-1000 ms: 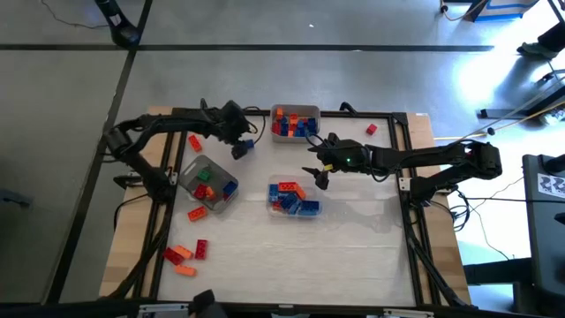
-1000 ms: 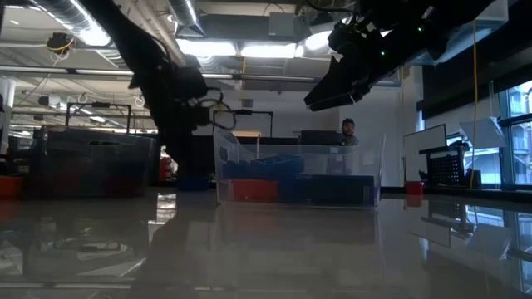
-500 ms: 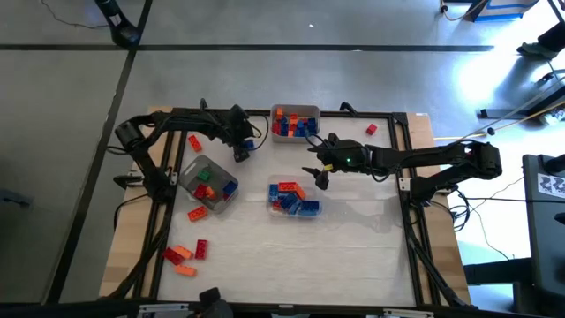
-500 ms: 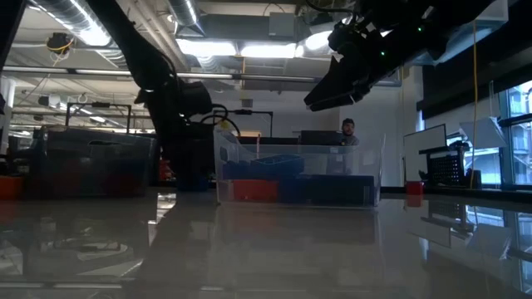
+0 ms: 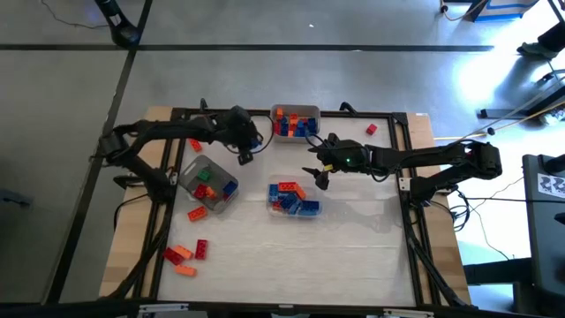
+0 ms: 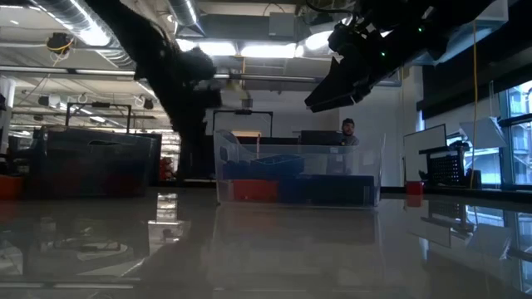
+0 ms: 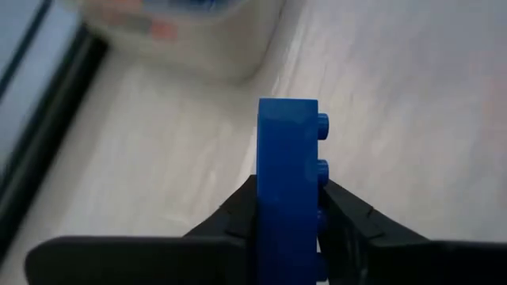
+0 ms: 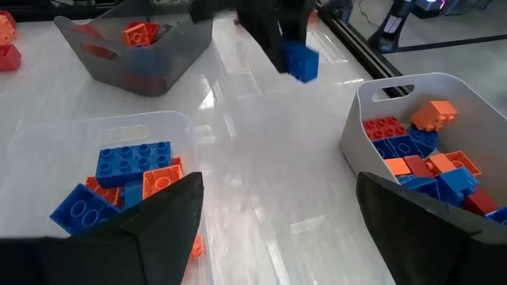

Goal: Sort blocks by size
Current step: Put the big blue game piece into the transparent bin, then put the big orange game piece into the transparent bin

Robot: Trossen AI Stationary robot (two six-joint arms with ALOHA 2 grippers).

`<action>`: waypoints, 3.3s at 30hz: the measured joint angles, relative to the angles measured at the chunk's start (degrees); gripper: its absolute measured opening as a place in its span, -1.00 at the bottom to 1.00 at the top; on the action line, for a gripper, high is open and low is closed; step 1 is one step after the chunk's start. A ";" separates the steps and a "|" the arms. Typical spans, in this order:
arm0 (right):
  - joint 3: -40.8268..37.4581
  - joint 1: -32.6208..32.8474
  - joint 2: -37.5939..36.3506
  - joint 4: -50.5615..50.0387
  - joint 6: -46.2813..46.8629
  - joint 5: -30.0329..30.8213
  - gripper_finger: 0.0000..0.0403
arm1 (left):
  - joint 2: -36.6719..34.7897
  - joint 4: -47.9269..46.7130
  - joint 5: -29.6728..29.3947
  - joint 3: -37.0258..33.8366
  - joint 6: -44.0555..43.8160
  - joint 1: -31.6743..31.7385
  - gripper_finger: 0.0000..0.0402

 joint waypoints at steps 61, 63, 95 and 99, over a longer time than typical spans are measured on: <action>-0.04 0.02 0.74 0.44 0.09 0.27 0.64 | -7.06 11.93 -1.10 0.04 -10.44 -27.98 0.09; -0.04 0.00 0.74 0.46 0.08 0.28 0.64 | -10.18 8.50 -3.32 0.04 -10.44 -27.16 0.08; -0.02 0.01 0.68 1.19 -0.07 2.40 0.64 | -16.15 -5.51 -24.11 -8.11 -18.23 13.96 0.04; -0.02 0.00 0.68 1.24 -0.07 2.40 0.64 | -12.82 -5.06 -24.09 -7.69 -16.78 16.38 0.04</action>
